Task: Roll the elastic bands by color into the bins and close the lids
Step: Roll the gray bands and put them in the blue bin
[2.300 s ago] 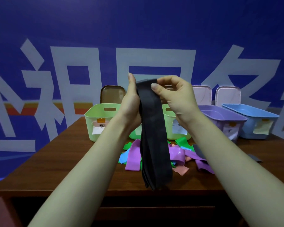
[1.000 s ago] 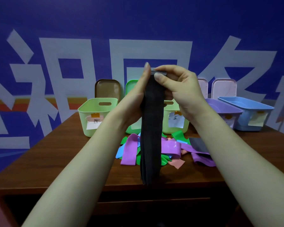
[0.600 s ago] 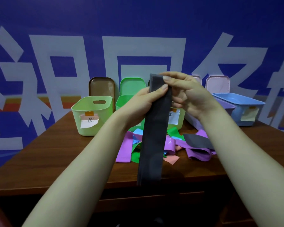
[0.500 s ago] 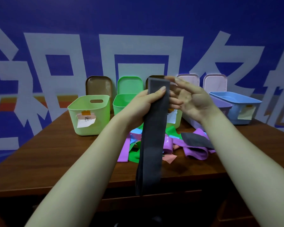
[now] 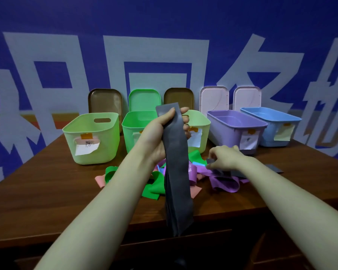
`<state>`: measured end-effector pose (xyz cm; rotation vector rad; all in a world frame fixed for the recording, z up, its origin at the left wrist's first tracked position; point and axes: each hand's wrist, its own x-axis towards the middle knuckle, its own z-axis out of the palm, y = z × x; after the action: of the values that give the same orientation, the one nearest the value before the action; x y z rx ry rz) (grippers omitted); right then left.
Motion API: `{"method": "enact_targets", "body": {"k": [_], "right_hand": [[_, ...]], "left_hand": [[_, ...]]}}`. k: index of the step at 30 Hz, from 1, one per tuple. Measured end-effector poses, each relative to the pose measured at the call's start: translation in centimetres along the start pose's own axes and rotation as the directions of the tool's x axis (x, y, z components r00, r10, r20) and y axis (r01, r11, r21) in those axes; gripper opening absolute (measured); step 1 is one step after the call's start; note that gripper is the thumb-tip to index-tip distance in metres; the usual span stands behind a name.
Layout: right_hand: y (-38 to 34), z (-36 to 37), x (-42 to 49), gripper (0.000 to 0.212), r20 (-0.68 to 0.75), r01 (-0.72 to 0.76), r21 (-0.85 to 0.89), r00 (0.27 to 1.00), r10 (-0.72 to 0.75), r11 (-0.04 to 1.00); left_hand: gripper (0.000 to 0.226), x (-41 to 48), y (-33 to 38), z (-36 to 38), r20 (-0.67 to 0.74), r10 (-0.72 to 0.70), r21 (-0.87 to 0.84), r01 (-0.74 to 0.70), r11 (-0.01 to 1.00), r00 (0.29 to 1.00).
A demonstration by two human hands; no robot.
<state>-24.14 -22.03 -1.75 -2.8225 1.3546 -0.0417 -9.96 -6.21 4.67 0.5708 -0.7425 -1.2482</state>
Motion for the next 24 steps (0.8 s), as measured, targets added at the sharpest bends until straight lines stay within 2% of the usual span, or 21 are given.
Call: {"method": "enact_targets", "body": {"k": [2, 4, 7, 9, 11, 15, 19, 21, 22, 24], "right_hand": [[-0.1, 0.3, -0.1, 0.025, -0.021, 0.022, -0.146, 0.999, -0.026, 0.989], [-0.2, 0.5, -0.3, 0.017, -0.058, 0.024, -0.199, 0.998, -0.036, 0.980], [-0.2, 0.0, -0.6, 0.013, -0.147, 0.000, -0.160, 0.989, -0.024, 0.987], [-0.1, -0.7, -0.6, 0.002, -0.260, -0.021, -0.096, 0.966, -0.005, 0.995], [-0.2, -2.0, -0.6, 0.014, -0.382, -0.063, 0.000, 0.922, 0.058, 0.998], [-0.6, -5.0, -0.5, 0.022, -0.631, -0.045, 0.245, 0.751, 0.195, 0.968], [-1.8, -7.8, -1.2, 0.023, -0.804, 0.075, 0.382, 0.519, 0.291, 0.921], [-2.9, -9.1, -1.7, 0.024, -0.838, 0.189, 0.449, 0.428, 0.338, 0.873], [-3.4, -9.8, -1.9, 0.023, -0.837, 0.292, 0.498, 0.410, 0.364, 0.816], [-4.4, -11.1, -1.9, 0.022, -0.805, 0.500, 0.590, 0.427, 0.413, 0.634]], "left_hand": [[0.029, 0.0, 0.0, -0.4, -0.007, 0.003, -0.002, -0.003, 1.000, 1.000], [0.028, 0.0, 0.0, -0.7, -0.011, 0.009, 0.001, -0.009, 1.000, 1.000], [0.028, 0.0, 0.3, -1.2, -0.012, 0.010, 0.008, -0.009, 1.000, 1.000], [0.028, 0.0, 0.5, -1.4, -0.004, 0.011, 0.010, -0.011, 1.000, 1.000], [0.028, 0.1, 0.6, -1.5, -0.002, 0.018, 0.013, -0.018, 1.000, 1.000], [0.029, 0.0, 0.8, -1.4, -0.011, 0.045, 0.022, -0.044, 0.999, 0.999], [0.028, -0.1, 1.2, -1.4, -0.027, 0.063, 0.049, -0.061, 0.997, 0.998], [0.028, -0.2, 1.6, -1.3, -0.032, 0.083, 0.073, -0.081, 0.994, 0.996], [0.029, -0.2, 1.9, -1.3, -0.033, 0.096, 0.089, -0.093, 0.992, 0.995], [0.028, -0.2, 2.6, -1.2, -0.044, 0.132, 0.118, -0.126, 0.985, 0.990]]}}
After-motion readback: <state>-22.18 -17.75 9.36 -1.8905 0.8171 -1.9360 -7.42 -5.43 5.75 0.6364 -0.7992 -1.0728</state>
